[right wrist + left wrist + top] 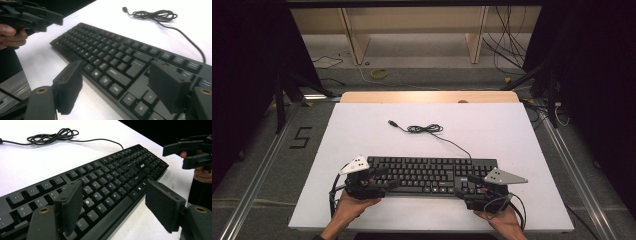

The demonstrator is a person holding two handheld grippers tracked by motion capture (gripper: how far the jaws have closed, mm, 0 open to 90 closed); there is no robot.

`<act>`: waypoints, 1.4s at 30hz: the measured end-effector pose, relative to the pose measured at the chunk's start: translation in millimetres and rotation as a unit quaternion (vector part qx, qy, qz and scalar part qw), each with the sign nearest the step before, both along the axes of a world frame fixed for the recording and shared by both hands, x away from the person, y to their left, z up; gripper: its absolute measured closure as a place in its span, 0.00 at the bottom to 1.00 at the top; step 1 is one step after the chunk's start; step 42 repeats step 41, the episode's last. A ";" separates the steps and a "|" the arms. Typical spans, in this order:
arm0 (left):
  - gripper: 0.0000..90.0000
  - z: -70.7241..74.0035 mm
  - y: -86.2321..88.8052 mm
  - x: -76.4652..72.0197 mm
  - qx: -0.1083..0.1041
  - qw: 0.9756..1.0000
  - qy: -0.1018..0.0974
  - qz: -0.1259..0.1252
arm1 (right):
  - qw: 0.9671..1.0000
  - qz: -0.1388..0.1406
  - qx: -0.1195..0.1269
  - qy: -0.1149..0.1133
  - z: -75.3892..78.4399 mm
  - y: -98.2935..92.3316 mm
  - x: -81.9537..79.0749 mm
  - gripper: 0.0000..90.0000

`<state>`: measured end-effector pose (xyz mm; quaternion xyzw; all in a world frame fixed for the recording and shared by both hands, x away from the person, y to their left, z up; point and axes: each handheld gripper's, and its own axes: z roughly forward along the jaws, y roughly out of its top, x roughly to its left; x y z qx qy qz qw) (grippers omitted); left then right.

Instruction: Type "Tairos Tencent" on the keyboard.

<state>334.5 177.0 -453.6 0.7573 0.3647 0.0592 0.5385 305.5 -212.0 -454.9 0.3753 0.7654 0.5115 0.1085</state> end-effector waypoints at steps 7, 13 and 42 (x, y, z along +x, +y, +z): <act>0.31 -1.0 5.1 -11.2 -0.007 1.000 -0.005 0.000 | 1.000 -0.010 -0.003 -0.005 -2.1 -10.9 -4.9 0.31; 0.29 -2.2 6.7 -19.3 -0.012 1.000 -0.010 0.000 | 1.000 -0.014 -0.009 -0.006 -5.2 -16.2 -9.5 0.31; 0.27 -4.2 11.1 -17.9 -0.010 1.000 -0.019 0.014 | 1.000 -0.019 -0.006 -0.011 -5.0 -18.6 -9.8 0.31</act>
